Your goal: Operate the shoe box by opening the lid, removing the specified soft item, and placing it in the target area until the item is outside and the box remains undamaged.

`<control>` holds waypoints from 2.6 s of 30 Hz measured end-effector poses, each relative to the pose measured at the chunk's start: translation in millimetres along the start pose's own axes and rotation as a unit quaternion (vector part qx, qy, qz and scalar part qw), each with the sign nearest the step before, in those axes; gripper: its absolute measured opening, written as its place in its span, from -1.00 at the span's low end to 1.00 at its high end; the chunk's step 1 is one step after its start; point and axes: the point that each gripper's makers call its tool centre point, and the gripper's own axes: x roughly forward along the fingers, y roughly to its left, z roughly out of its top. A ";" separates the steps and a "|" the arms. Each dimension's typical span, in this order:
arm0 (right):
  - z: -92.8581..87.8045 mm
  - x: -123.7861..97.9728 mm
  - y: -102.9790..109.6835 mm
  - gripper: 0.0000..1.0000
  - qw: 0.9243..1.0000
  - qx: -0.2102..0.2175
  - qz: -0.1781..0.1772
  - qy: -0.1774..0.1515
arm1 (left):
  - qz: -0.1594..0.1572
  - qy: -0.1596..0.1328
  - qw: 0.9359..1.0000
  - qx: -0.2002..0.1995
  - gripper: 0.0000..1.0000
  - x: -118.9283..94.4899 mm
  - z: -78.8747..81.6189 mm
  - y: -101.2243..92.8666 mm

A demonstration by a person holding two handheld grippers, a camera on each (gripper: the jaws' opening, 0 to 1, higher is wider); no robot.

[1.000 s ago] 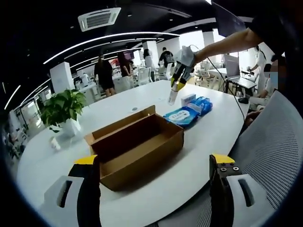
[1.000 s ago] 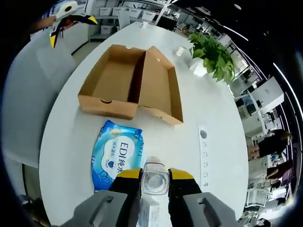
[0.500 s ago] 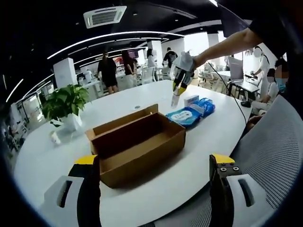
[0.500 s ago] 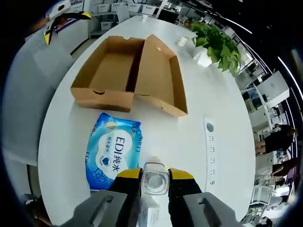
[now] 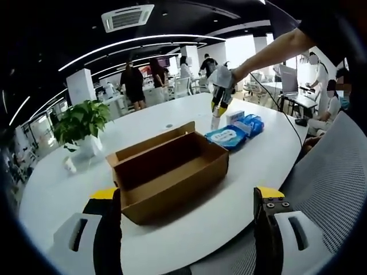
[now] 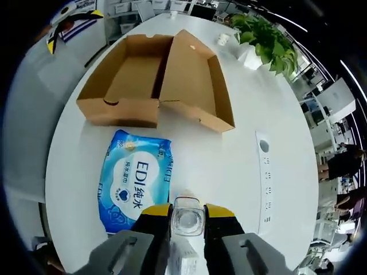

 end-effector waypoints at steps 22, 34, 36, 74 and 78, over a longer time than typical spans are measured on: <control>6.4 9.5 2.0 -0.65 1.000 -0.009 0.021 0.001 | 0.008 0.002 1.000 -0.016 0.95 -0.4 -2.5 5.2; 9.1 7.6 -1.7 -0.63 1.000 -0.010 0.019 0.004 | 0.009 0.005 1.000 -0.017 0.94 -0.6 -3.7 4.8; 9.4 6.0 -3.6 -0.63 1.000 -0.009 0.016 0.003 | 0.007 0.006 1.000 -0.019 0.94 -0.3 -3.7 4.5; 12.4 -8.7 -14.7 -0.63 1.000 0.004 -0.005 0.002 | 0.012 0.004 1.000 -0.028 0.89 -1.3 -3.7 6.5; 13.5 -10.2 -15.0 -0.60 1.000 0.008 -0.007 0.000 | 0.014 0.009 0.999 -0.038 0.84 -1.9 -4.9 7.4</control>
